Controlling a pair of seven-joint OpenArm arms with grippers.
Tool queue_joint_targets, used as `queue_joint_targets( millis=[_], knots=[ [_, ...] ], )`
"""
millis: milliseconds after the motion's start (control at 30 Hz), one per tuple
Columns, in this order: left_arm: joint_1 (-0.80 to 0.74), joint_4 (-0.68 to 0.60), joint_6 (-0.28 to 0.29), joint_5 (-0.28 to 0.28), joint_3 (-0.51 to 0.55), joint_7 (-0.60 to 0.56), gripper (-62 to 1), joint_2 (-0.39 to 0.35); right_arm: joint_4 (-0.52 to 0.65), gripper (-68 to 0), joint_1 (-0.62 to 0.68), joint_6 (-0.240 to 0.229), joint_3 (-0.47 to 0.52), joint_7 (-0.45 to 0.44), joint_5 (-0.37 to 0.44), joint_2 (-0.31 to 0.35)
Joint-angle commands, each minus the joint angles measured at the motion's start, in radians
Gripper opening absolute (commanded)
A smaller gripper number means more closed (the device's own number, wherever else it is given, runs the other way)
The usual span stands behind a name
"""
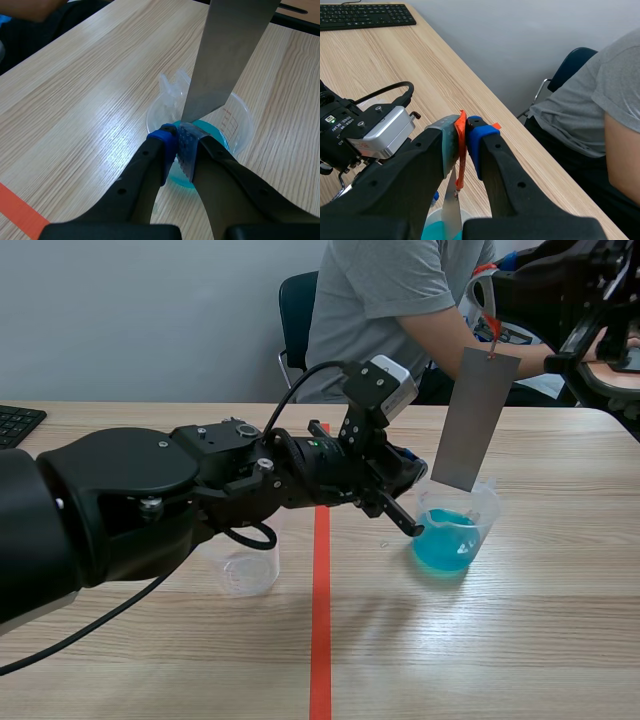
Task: Do the redox reaction experiment.
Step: 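Point at the plate with the left hand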
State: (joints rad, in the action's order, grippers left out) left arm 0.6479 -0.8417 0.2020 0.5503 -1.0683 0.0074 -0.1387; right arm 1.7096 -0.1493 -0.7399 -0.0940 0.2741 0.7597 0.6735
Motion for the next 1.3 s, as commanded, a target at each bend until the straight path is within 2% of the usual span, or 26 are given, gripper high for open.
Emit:
queue_joint_targets(
  millis=[0,200,333,433,567,767,900,1000,1100,1267],
  knots=[
    [0.017,-0.018,0.002,0.006,0.000,-0.014,-57.3,0.007,0.014,-66.0,-0.017,0.005,0.010,-0.011,0.011,0.016],
    [0.017,-0.018,0.002,0.006,0.000,-0.016,-57.3,0.001,0.014,-66.0,-0.017,0.005,0.010,-0.011,0.011,0.016],
    [0.017,-0.018,0.002,0.007,0.004,-0.013,-57.3,-0.029,0.014,-66.0,-0.017,0.005,0.010,-0.011,0.011,0.016],
    [0.014,-0.043,0.003,0.019,0.008,-0.008,-57.3,-0.087,0.014,-66.0,-0.017,0.005,0.010,-0.011,0.011,0.016],
    [-0.037,-0.149,0.004,0.064,0.068,-0.003,-57.3,-0.229,0.014,-66.0,-0.017,0.005,0.010,-0.010,0.011,0.016],
    [-0.232,-0.373,0.003,0.067,0.270,-0.011,-57.3,-0.482,0.014,-66.0,-0.017,0.005,0.010,-0.011,0.011,0.016],
    [-0.426,-0.510,0.002,0.068,0.436,-0.037,-57.3,-0.641,0.014,-66.0,-0.017,0.005,0.010,-0.010,0.011,0.016],
    [-0.597,-0.587,0.002,0.068,0.568,-0.071,-57.3,-0.734,0.014,-66.0,-0.017,0.005,0.010,-0.010,0.011,0.016],
    [-0.772,-0.634,0.002,0.068,0.709,-0.070,-57.3,-0.780,0.014,-66.0,-0.017,0.005,0.010,-0.010,0.011,0.016],
    [-1.052,-0.650,-0.010,0.067,0.950,-0.080,-57.3,-0.757,0.014,-66.0,-0.016,0.005,0.010,-0.011,0.011,0.016]
  ],
)
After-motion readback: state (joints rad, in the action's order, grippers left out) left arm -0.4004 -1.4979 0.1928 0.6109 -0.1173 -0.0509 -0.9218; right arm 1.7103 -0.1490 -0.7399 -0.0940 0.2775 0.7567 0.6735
